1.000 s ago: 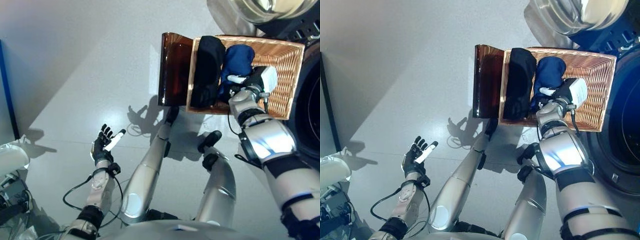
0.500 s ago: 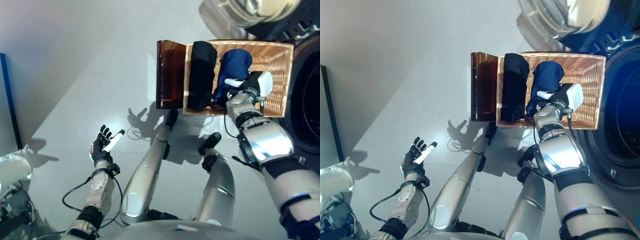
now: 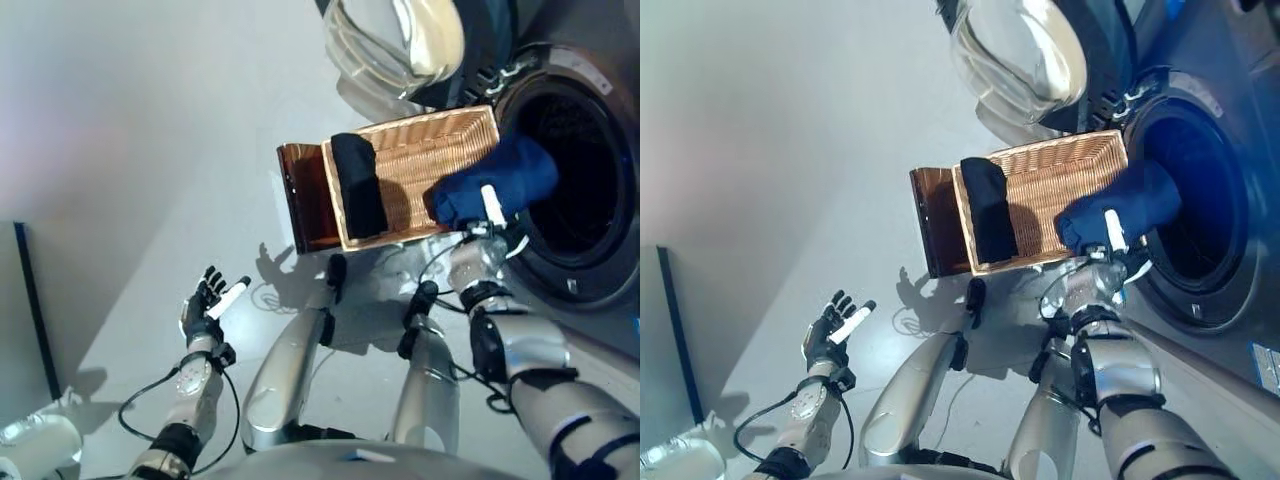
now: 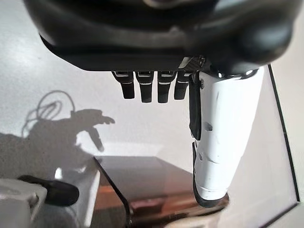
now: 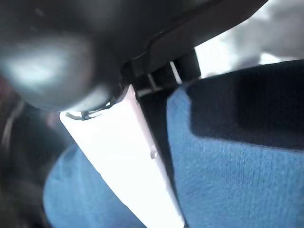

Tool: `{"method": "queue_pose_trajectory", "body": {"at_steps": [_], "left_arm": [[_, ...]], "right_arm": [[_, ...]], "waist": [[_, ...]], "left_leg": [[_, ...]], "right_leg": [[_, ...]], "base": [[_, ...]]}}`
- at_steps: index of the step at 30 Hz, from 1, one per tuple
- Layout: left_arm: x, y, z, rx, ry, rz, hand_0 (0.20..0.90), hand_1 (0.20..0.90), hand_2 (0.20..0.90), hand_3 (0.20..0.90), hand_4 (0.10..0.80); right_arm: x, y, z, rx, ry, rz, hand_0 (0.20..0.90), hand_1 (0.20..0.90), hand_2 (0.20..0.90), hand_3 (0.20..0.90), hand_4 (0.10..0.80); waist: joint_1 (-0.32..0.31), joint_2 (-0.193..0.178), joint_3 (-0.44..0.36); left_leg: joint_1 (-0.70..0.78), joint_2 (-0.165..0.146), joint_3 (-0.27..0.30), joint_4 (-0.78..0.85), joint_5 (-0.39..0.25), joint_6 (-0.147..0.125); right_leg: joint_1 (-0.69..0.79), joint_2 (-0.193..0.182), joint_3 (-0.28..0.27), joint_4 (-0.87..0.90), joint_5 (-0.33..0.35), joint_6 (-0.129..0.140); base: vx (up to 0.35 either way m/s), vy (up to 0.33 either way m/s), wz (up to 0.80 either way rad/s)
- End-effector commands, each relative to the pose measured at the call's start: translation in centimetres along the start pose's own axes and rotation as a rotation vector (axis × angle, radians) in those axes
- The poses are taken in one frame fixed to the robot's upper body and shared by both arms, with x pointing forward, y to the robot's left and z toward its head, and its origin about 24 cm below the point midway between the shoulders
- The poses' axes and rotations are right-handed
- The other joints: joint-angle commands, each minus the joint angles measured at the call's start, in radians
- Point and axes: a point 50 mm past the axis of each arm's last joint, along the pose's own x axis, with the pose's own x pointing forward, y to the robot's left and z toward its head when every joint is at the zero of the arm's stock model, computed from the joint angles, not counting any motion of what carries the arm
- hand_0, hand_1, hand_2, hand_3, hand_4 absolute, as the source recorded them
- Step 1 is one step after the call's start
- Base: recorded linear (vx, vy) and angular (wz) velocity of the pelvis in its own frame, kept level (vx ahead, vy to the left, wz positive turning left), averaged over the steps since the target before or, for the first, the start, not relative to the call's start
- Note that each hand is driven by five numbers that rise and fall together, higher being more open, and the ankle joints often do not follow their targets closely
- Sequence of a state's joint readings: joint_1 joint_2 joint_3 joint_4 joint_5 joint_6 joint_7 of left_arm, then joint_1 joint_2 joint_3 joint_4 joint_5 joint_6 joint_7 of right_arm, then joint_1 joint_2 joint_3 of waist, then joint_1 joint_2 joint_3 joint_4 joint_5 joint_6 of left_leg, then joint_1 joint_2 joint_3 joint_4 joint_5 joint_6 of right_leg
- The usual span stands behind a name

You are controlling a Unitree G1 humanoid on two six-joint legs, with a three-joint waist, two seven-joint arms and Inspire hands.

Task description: Pick up the clothes and place them into the washing machine

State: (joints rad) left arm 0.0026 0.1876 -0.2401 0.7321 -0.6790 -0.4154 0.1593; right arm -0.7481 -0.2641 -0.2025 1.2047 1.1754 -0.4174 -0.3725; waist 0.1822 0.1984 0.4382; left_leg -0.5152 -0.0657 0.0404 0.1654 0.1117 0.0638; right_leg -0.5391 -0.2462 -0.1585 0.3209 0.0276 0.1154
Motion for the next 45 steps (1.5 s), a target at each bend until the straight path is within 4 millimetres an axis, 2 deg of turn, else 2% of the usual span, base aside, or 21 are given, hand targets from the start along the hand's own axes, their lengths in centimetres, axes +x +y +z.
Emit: {"method": "queue_pose_trajectory", "body": {"at_steps": [1,4,5,11,12,15,17,18,19,20,21,22,23,27,29,31,33,34,38,43,45], "left_arm": [[-1.8,1.8,-2.2,-0.019,0.064,0.039,0.900,0.900,0.900,0.900,0.800],[-2.2,1.8,-3.0,-0.023,0.093,0.030,0.900,0.900,0.900,0.900,0.800],[-2.3,1.8,-3.1,-0.029,0.096,0.025,0.900,0.900,0.900,0.900,0.800],[-2.8,2.7,-3.6,-0.010,0.114,0.042,0.900,0.900,0.900,0.900,0.800],[-2.8,2.6,-3.6,-0.010,0.113,0.041,0.900,0.900,0.900,0.900,0.800],[-2.9,3.3,-3.7,0.016,0.123,0.055,0.900,0.900,0.900,0.900,0.800],[-2.8,3.6,-3.3,0.019,0.107,0.057,0.900,0.900,0.900,0.900,0.800],[-2.8,3.5,-3.3,0.016,0.107,0.055,0.900,0.900,0.900,0.900,0.800],[-2.7,3.6,-2.9,0.017,0.090,0.054,0.900,0.900,0.900,0.900,0.800],[-2.6,4.2,-2.4,0.034,0.070,0.061,0.900,0.900,0.900,0.900,0.800],[-2.5,3.7,-2.4,0.025,0.068,0.054,0.900,0.900,0.900,0.900,0.800],[-2.4,3.9,-1.8,0.030,0.040,0.056,0.900,0.900,0.900,0.900,0.800],[-2.4,3.9,-1.5,0.029,0.030,0.057,0.900,0.900,0.900,0.900,0.800],[-2.2,4.0,-1.2,-0.001,0.019,0.073,0.900,0.900,0.900,0.900,0.800],[-2.2,3.9,-1.6,-0.026,0.032,0.083,0.900,0.900,0.900,0.900,0.800],[-2.2,3.6,-1.9,-0.044,0.045,0.080,0.900,0.900,0.900,0.900,0.800],[-2.4,3.5,-2.2,-0.051,0.055,0.078,0.900,0.900,0.900,0.900,0.800],[-2.4,3.6,-2.2,-0.050,0.055,0.078,0.900,0.900,0.900,0.900,0.800],[-2.4,3.8,-2.3,-0.043,0.061,0.083,0.900,0.900,0.900,0.900,0.800],[-2.4,4.2,-2.2,-0.030,0.055,0.093,0.900,0.900,0.900,0.900,0.800],[-2.2,4.6,-1.9,-0.009,0.053,0.102,0.900,0.900,0.900,0.900,0.800]], "right_arm": [[-0.2,0.5,1.9,0.247,-0.118,0.117,0.200,0.200,0.200,0.200,0.300],[0.0,-0.2,2.2,0.284,-0.133,0.090,0.200,0.200,0.200,0.200,0.300],[0.2,-0.1,2.8,0.304,-0.151,0.076,0.200,0.200,0.200,0.200,0.300],[0.4,2.5,6.4,0.365,-0.245,0.121,0.200,0.200,0.200,0.200,0.300],[0.4,2.6,6.5,0.365,-0.246,0.121,0.200,0.200,0.200,0.200,0.300],[0.3,5.4,11.8,0.412,-0.375,0.157,0.200,0.200,0.200,0.200,0.300],[-0.6,7.7,16.1,0.449,-0.483,0.210,0.200,0.200,0.200,0.200,0.300],[-0.7,7.8,16.3,0.448,-0.486,0.210,0.200,0.200,0.200,0.200,0.300],[-1.7,9.4,18.6,0.459,-0.553,0.249,0.200,0.200,0.200,0.200,0.300],[-4.1,11.9,23.0,0.504,-0.679,0.330,0.200,0.200,0.200,0.200,0.300],[-4.5,12.4,23.4,0.499,-0.690,0.329,0.200,0.200,0.200,0.200,0.300],[-7.4,14.6,25.9,0.521,-0.795,0.405,0.900,0.900,0.900,0.900,0.800],[-8.0,15.2,26.1,0.482,-0.816,0.430,0.900,0.900,0.900,0.900,0.800],[-7.5,16.4,24.8,0.320,-0.775,0.447,0.900,0.900,0.900,0.900,0.800],[-6.1,16.2,22.6,0.273,-0.689,0.423,0.900,0.900,0.900,0.900,0.800],[-3.7,14.4,19.8,0.170,-0.590,0.347,0.900,0.900,0.900,0.900,0.800],[-2.7,13.2,18.9,0.155,-0.553,0.306,0.900,0.900,0.900,0.900,0.800],[-2.6,13.2,18.9,0.155,-0.552,0.306,0.900,0.900,0.900,0.900,0.800],[-0.8,10.5,16.6,0.076,-0.482,0.223,0.900,0.900,0.900,0.900,0.800],[-0.3,9.6,14.1,0.018,-0.427,0.214,0.900,0.900,0.900,0.900,0.800],[0.4,8.4,13.3,-0.109,-0.409,0.167,0.900,0.900,0.900,0.900,0.800]], "waist": [[0.022,0.060,-0.085],[0.021,0.078,-0.095],[0.020,0.096,-0.100],[0.025,0.129,-0.112],[0.025,0.130,-0.111],[0.032,0.144,-0.128],[0.037,0.154,-0.136],[0.038,0.156,-0.135],[0.042,0.162,-0.140],[0.045,0.162,-0.154],[0.049,0.169,-0.150],[0.048,0.174,-0.159],[0.045,0.174,-0.161],[0.043,0.169,-0.166],[0.039,0.168,-0.166],[0.035,0.165,-0.166],[0.035,0.164,-0.165],[0.035,0.164,-0.166],[0.034,0.153,-0.154],[0.028,0.129,-0.138],[0.032,0.112,-0.134]], "left_leg": [[-0.026,-0.017,-0.028,0.018,-0.053,-0.053],[-0.016,-0.022,-0.029,0.016,-0.055,-0.052],[-0.014,-0.026,-0.030,0.018,-0.058,-0.051],[-0.017,-0.029,-0.025,0.016,-0.058,-0.052],[-0.017,-0.028,-0.025,0.015,-0.058,-0.052],[-0.014,-0.029,-0.020,0.000,-0.058,-0.055],[-0.017,-0.033,-0.018,-0.001,-0.058,-0.055],[-0.018,-0.033,-0.017,-0.002,-0.058,-0.055],[-0.022,-0.034,-0.015,-0.001,-0.058,-0.056],[-0.023,-0.037,-0.013,-0.004,-0.057,-0.057],[-0.026,-0.037,-0.010,-0.005,-0.056,-0.057],[-0.025,-0.039,-0.006,-0.013,-0.055,-0.056],[-0.024,-0.039,-0.002,-0.017,-0.055,-0.056],[-0.024,-0.038,0.011,-0.024,-0.055,-0.054],[-0.023,-0.035,0.019,-0.025,-0.057,-0.053],[-0.022,-0.031,0.022,-0.023,-0.058,-0.054],[-0.020,-0.031,0.017,-0.021,-0.059,-0.054],[-0.020,-0.031,0.017,-0.021,-0.059,-0.054],[-0.025,-0.028,0.008,-0.012,-0.058,-0.057],[-0.027,-0.024,0.000,0.000,-0.058,-0.058],[-0.029,-0.022,-0.004,0.004,-0.057,-0.058]], "right_leg": [[0.080,0.018,-0.019,-0.019,-0.078,-0.036],[0.083,0.016,-0.015,-0.010,-0.085,-0.037],[0.081,0.014,-0.012,0.000,-0.090,-0.038],[0.064,0.014,0.002,0.013,-0.095,-0.039],[0.064,0.014,0.003,0.013,-0.095,-0.039],[0.057,0.014,0.016,0.006,-0.094,-0.036],[0.051,0.010,0.025,0.004,-0.091,-0.034],[0.049,0.010,0.026,0.004,-0.090,-0.034],[0.043,0.008,0.029,0.002,-0.088,-0.033],[0.038,0.004,0.035,0.000,-0.083,-0.029],[0.032,0.004,0.039,0.001,-0.082,-0.029],[0.021,0.002,0.052,0.002,-0.079,-0.026],[0.016,0.000,0.057,0.002,-0.077,-0.026],[0.004,0.002,0.070,0.002,-0.069,-0.026],[-0.001,0.007,0.079,0.000,-0.066,-0.027],[0.004,0.010,0.081,-0.003,-0.067,-0.030],[0.009,0.010,0.075,-0.002,-0.069,-0.032],[0.010,0.010,0.074,-0.002,-0.070,-0.033],[0.021,0.012,0.060,0.001,-0.073,-0.037],[0.025,0.018,0.049,0.012,-0.078,-0.040],[0.029,0.020,0.041,0.013,-0.077,-0.042]], "base": [[0.039,0.028,-0.08],[0.011,0.017,-0.07],[0.000,0.000,0.00],[-0.003,-0.007,0.02],[0.000,0.000,0.00],[0.012,0.004,-0.01],[0.019,0.012,-0.10],[0.010,0.015,-0.14],[0.016,0.026,-0.07],[0.016,0.028,0.06],[0.031,0.054,0.04],[0.024,0.057,-0.03],[0.024,0.054,-0.12],[0.013,0.032,-0.09],[0.009,0.017,-0.11],[0.006,-0.004,-0.13],[0.002,-0.011,-0.09],[0.000,0.000,0.00],[-0.012,-0.022,0.03],[-0.011,-0.026,0.06],[-0.010,-0.032,0.07]]}}
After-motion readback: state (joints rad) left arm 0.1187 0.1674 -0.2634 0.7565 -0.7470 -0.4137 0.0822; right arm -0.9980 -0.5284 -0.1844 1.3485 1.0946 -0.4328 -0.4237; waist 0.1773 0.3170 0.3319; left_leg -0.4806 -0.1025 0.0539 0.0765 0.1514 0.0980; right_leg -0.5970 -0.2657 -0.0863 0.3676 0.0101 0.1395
